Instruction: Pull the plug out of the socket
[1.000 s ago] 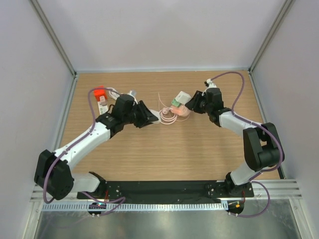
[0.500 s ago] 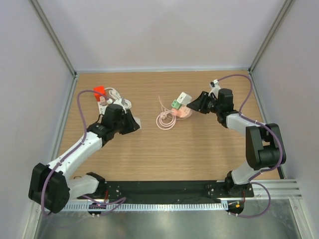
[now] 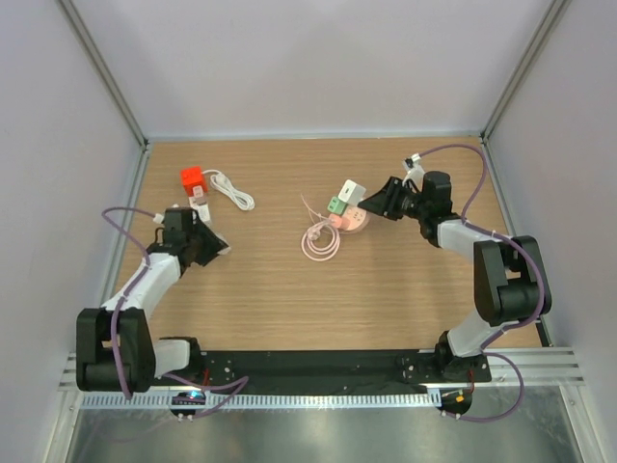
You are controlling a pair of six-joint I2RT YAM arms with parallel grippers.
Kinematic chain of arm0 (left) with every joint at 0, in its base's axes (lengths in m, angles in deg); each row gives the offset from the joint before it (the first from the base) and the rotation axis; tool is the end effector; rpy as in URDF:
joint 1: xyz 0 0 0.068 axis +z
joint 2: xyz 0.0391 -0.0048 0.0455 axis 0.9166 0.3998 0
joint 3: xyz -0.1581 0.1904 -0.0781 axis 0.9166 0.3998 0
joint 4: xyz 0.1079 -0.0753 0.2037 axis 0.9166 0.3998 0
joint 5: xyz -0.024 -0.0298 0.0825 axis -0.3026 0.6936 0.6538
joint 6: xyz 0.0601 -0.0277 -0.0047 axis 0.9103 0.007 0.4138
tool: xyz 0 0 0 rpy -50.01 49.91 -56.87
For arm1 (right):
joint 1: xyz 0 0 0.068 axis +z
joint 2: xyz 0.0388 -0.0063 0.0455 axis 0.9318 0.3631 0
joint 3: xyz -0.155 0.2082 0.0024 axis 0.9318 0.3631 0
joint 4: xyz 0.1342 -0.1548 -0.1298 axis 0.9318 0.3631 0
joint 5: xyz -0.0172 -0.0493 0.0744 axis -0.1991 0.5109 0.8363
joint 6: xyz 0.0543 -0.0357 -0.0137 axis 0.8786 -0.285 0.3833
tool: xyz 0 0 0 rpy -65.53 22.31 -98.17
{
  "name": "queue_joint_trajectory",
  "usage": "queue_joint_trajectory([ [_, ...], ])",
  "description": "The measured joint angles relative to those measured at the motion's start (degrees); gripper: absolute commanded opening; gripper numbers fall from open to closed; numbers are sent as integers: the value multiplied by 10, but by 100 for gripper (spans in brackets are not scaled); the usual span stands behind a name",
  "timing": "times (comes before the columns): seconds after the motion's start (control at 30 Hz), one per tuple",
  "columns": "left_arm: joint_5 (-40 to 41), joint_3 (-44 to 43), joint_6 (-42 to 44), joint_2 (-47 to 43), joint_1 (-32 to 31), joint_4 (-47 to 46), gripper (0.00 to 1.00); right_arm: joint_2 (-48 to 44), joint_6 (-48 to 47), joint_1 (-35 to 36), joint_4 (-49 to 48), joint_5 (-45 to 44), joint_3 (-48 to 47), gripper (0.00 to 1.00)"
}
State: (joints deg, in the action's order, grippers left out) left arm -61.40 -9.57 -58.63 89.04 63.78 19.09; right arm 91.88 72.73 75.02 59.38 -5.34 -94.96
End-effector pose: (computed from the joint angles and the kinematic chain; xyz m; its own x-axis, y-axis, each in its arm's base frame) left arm 0.2406 -0.0153 0.1809 -0.5857 -0.7068 -0.3967 -0.4915 0.6989 -0.5196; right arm 0.3295 0.0706 0.1996 -0.6887 0.3317 -0.6447 -0.3653 0.6093 0.7038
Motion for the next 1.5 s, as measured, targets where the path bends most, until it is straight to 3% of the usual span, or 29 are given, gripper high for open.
queue_joint_trajectory([
  [0.13, 5, 15, -38, 1, 83, -3, 5, 2, 8, -1, -7, 7, 0, 1],
  [0.17, 6, 19, -49, 1, 104, -5, 12, 4, 10, -2, -9, 9, 0, 1],
  [0.3, 4, 31, -79, 8, 153, -14, 20, 10, 18, -2, -20, 15, 0, 1],
  [0.4, -7, 35, -95, 12, 174, -18, 44, 14, 24, -2, -27, 19, 0, 1],
  [0.43, -11, 36, -97, 12, 180, -19, 58, 15, 26, -2, -29, 20, 0, 1],
  [0.5, -18, 38, -104, 11, 195, -19, 67, 17, 29, -3, -31, 23, 0, 1],
  [0.53, -18, 40, -108, 9, 203, -17, 77, 18, 31, -3, -32, 24, 0, 1],
  [0.7, -23, 46, -108, -30, 223, 0, 98, 21, 36, -4, -34, 26, 0, 1],
  [1.0, -101, 46, -74, -170, 223, 12, 100, 24, 41, -4, -39, 33, 0, 1],
  [1.2, -220, 46, -37, -195, 209, -13, 100, 35, 43, -4, -43, 38, 0, 1],
  [1.5, -278, 23, 10, -158, 38, -40, 100, 48, 45, -4, -56, 56, 0, 1],
])
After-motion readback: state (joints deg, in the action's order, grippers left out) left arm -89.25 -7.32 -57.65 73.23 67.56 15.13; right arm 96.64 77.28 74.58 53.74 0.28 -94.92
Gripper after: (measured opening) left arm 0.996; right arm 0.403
